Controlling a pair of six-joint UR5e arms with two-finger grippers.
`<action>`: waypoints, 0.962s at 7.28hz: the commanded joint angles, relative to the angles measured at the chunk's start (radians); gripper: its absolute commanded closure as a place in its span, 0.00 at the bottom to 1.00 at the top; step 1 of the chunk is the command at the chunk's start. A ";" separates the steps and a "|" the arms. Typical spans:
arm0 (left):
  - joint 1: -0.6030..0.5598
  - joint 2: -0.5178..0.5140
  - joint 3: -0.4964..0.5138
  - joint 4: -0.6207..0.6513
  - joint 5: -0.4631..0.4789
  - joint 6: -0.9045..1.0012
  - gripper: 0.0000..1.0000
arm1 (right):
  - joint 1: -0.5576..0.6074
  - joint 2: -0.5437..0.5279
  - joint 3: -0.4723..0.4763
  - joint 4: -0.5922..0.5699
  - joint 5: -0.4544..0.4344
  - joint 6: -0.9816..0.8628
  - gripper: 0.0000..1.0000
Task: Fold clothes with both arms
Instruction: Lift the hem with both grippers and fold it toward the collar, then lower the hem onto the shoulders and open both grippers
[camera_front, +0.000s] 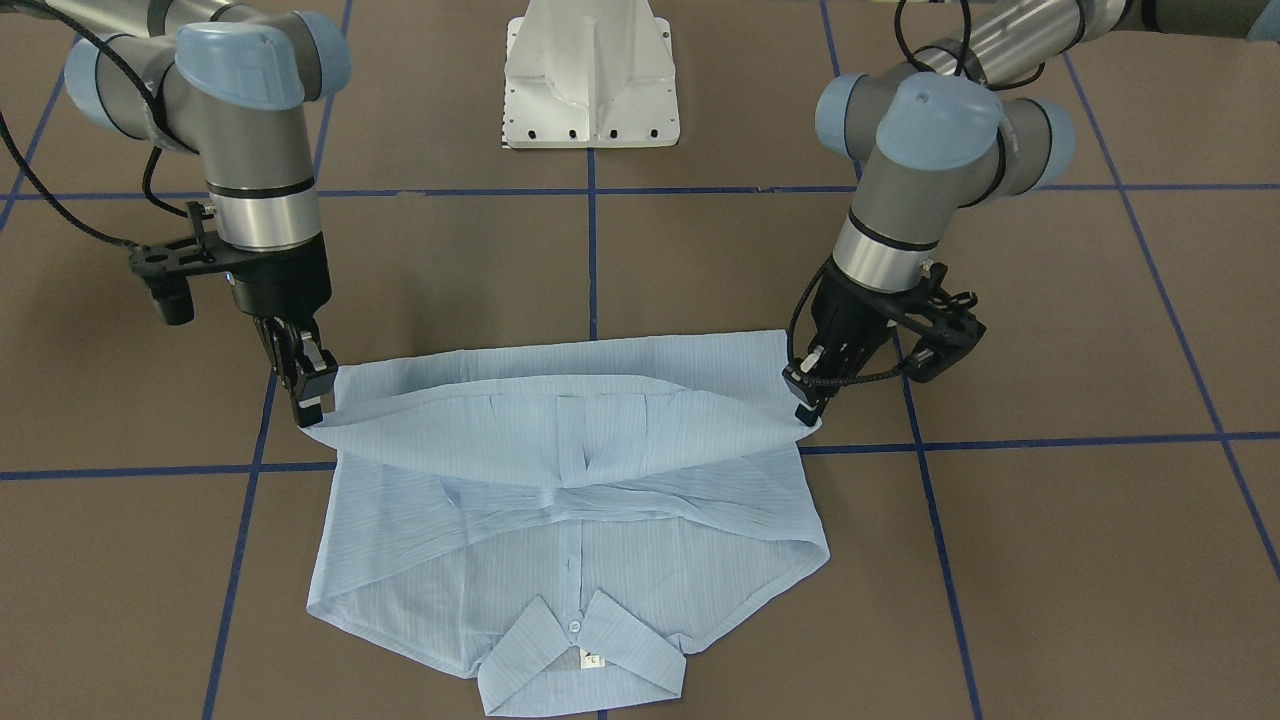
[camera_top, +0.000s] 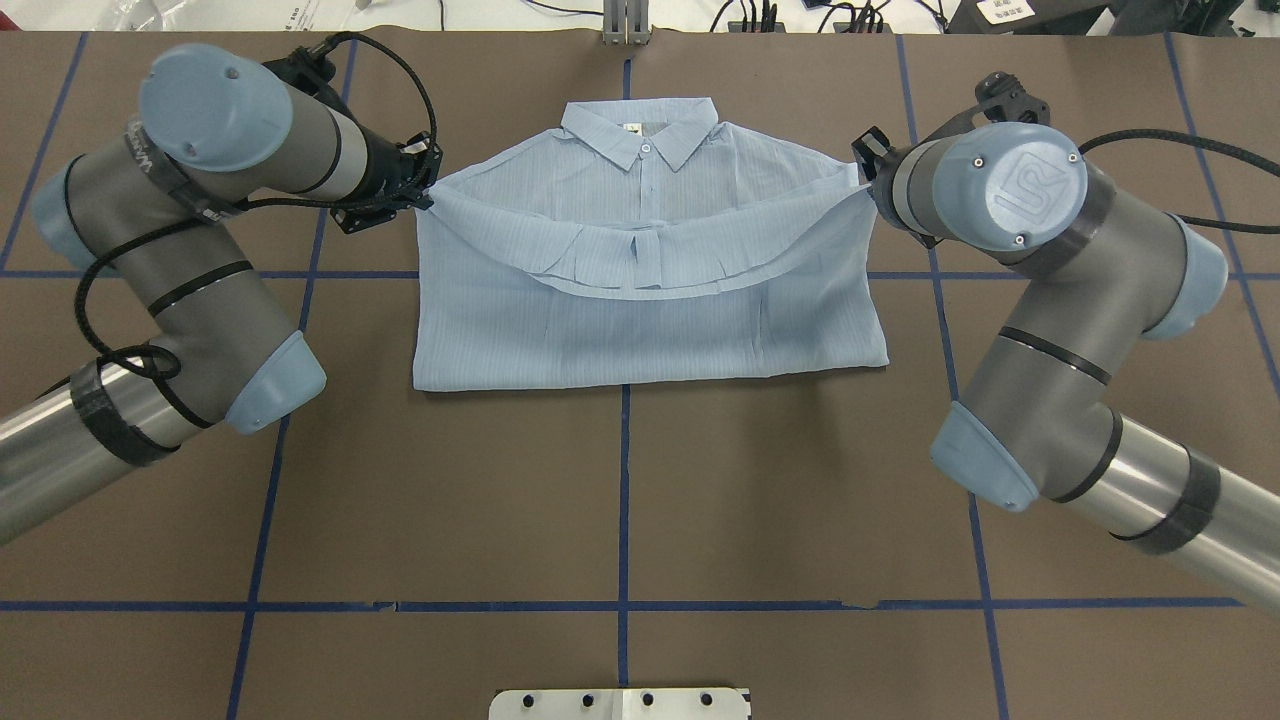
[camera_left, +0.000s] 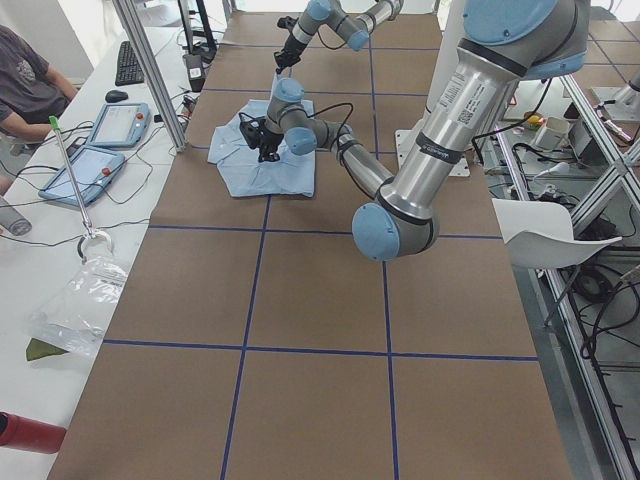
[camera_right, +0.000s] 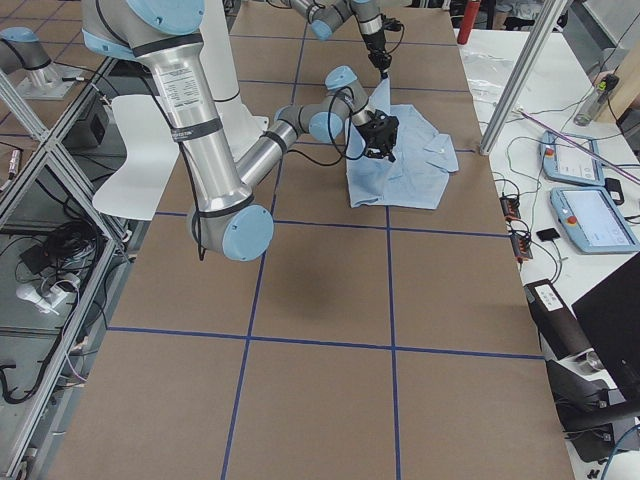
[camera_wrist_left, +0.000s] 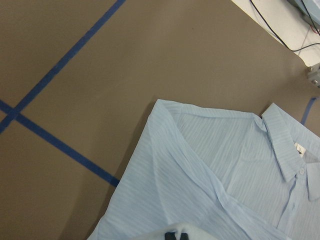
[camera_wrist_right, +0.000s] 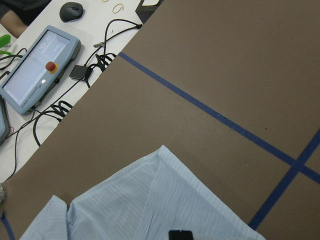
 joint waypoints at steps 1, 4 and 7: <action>-0.019 -0.056 0.124 -0.057 0.002 -0.002 1.00 | 0.047 0.097 -0.178 0.041 0.032 -0.001 1.00; -0.022 -0.113 0.304 -0.169 0.008 0.000 1.00 | 0.078 0.160 -0.356 0.156 0.063 -0.004 1.00; -0.022 -0.133 0.387 -0.219 0.031 0.003 1.00 | 0.080 0.207 -0.473 0.211 0.066 -0.005 1.00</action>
